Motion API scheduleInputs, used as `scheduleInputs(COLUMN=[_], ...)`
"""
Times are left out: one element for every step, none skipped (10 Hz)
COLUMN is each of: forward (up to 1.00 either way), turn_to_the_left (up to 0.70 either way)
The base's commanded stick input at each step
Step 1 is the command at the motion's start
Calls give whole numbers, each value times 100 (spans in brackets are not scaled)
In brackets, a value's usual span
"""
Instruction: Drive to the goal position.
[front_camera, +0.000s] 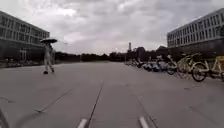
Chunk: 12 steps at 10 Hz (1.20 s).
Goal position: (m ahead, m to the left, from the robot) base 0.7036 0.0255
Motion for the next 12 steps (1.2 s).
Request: scheduleInputs(forward=[70,70,70,70,70,70,70,70,70,70,70,70], turn_to_the_left=[0,0,0,0,0,0,0,0,0,0,0,0])
